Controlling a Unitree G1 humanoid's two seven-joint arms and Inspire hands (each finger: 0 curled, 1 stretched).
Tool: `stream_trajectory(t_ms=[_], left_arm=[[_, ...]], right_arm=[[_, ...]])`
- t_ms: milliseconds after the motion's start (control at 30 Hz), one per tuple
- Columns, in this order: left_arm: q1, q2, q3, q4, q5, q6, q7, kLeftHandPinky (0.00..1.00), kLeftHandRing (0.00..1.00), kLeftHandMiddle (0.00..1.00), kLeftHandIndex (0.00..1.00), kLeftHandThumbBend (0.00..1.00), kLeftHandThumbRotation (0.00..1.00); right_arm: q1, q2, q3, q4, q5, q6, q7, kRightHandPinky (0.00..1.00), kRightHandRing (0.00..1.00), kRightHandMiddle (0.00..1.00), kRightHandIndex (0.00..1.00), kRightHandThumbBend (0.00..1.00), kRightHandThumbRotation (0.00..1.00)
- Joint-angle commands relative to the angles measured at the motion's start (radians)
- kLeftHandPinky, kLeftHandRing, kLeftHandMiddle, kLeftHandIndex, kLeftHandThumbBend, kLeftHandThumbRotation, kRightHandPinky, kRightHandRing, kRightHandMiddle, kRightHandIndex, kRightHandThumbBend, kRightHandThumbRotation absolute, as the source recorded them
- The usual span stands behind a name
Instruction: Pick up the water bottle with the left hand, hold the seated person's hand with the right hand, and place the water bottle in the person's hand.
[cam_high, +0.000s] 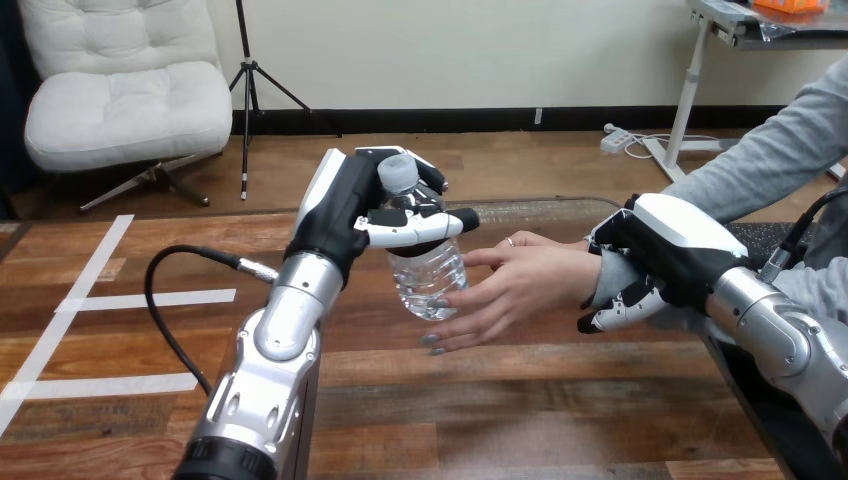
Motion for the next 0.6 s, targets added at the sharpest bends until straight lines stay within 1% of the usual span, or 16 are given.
stream_trajectory(t_ms=[0, 200, 333, 467, 567], left_arm=[[-0.101, -0.015, -0.002, 0.003, -0.003, -0.038, 0.002, 0.35, 0.41, 0.44, 0.43, 0.71, 0.00], [-0.105, -0.026, -0.007, -0.001, -0.004, -0.034, -0.005, 0.36, 0.42, 0.44, 0.43, 0.71, 0.00], [-0.106, -0.033, -0.011, -0.010, -0.002, -0.021, -0.009, 0.35, 0.41, 0.44, 0.43, 0.71, 0.00], [-0.105, -0.039, -0.012, -0.017, -0.005, -0.024, -0.018, 0.34, 0.40, 0.43, 0.43, 0.71, 0.00], [-0.102, -0.047, -0.014, -0.032, -0.008, -0.015, -0.025, 0.33, 0.40, 0.43, 0.43, 0.70, 0.00]], right_arm=[[-0.007, 0.023, -0.033, -0.029, 0.024, -0.011, -0.016, 0.25, 0.29, 0.35, 0.37, 0.75, 0.00], [-0.008, 0.025, -0.036, -0.027, 0.030, -0.009, -0.008, 0.25, 0.29, 0.35, 0.36, 0.74, 0.00], [-0.006, 0.025, -0.036, -0.030, 0.029, -0.011, -0.011, 0.25, 0.29, 0.34, 0.36, 0.74, 0.00], [-0.004, 0.024, -0.036, -0.032, 0.029, -0.015, -0.014, 0.24, 0.28, 0.34, 0.36, 0.74, 0.00], [-0.004, 0.025, -0.039, -0.035, 0.030, -0.010, -0.010, 0.24, 0.28, 0.34, 0.36, 0.74, 0.00]])
